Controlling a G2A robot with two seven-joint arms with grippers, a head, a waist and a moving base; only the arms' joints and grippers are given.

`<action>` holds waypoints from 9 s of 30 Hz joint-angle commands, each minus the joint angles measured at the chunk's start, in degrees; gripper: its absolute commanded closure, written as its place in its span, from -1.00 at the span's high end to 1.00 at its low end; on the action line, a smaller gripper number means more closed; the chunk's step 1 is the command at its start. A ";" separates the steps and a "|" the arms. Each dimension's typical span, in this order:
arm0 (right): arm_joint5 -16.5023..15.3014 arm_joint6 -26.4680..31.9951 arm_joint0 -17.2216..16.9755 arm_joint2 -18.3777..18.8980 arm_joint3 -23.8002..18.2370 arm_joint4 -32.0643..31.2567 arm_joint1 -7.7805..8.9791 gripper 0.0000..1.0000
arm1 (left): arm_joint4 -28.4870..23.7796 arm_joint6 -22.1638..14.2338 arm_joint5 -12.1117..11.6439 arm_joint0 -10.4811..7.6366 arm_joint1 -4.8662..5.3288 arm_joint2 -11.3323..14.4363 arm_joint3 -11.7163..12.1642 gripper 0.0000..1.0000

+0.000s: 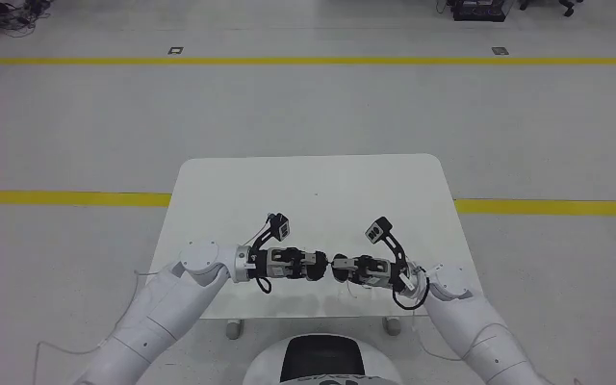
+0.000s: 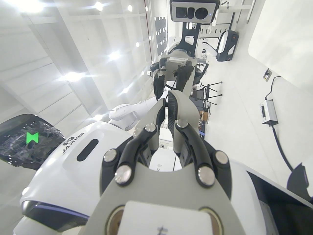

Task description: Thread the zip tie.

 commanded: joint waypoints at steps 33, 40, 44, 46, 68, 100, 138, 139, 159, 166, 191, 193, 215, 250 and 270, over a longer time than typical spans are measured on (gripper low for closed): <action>0.62 0.12 0.68 -1.61 0.67 -0.01 0.18 -1.00 | 0.45 0.81 -0.09 -0.94 0.44 1.64 0.17 -0.82; 0.43 0.27 0.66 -1.69 0.69 0.15 0.27 -1.00 | 0.29 1.02 -0.26 -1.03 0.51 1.88 0.23 -0.60; 0.49 0.33 0.69 -1.83 0.72 0.18 0.31 -1.00 | 0.27 0.94 -0.28 -1.09 0.57 2.04 0.21 -0.60; 0.51 0.35 0.72 -1.91 0.73 0.15 0.32 -1.00 | 0.23 0.92 -0.30 -1.12 0.60 2.10 0.23 -0.62; 0.63 -0.31 0.95 -2.52 0.94 0.21 0.47 -1.00 | -0.07 0.96 -0.47 -1.36 0.89 2.71 0.28 -0.82; 1.61 -1.25 -0.13 -0.60 -0.77 -1.13 1.49 1.00 | 1.29 2.25 -1.58 -1.73 1.51 2.64 0.92 -1.00; 5.01 -9.61 -3.11 6.15 -10.57 -35.25 5.45 1.00 | 4.26 4.65 -12.65 2.57 4.69 -7.83 2.07 -1.00; 5.01 -9.61 -3.11 6.15 -10.57 -35.25 5.45 1.00 | 4.26 4.65 -12.65 2.57 4.69 -7.83 2.07 -1.00; 10.90 -2.07 4.32 -1.28 -15.37 -58.49 6.18 1.00 | 4.26 4.65 -12.65 2.57 4.69 -7.83 2.07 -1.00; 11.11 -2.33 4.53 -2.07 -15.88 -60.98 6.22 1.00 | 4.26 4.65 -12.65 2.57 4.69 -7.83 2.07 -1.00; 15.07 5.75 14.25 -14.60 -15.32 -76.32 4.74 1.00 | 4.26 4.65 -12.65 2.57 4.69 -7.83 2.07 -1.00; 15.50 5.50 14.75 -15.60 -15.19 -77.01 4.50 1.00 | 4.26 4.65 -12.65 2.57 4.69 -7.83 2.07 -1.00; 18.42 1.99 16.49 -21.23 -12.41 -83.12 3.14 1.00 | 4.26 4.65 -12.65 2.57 4.69 -7.83 2.07 -1.00; 16.62 -2.56 15.22 -22.48 -12.63 -87.85 3.13 1.00 | 4.26 4.65 -12.65 2.57 4.69 -7.83 2.07 -1.00; 17.13 1.37 13.95 -21.27 -16.17 -93.01 3.84 -0.18 | 4.26 4.65 -12.65 2.57 4.69 -7.83 2.07 -1.00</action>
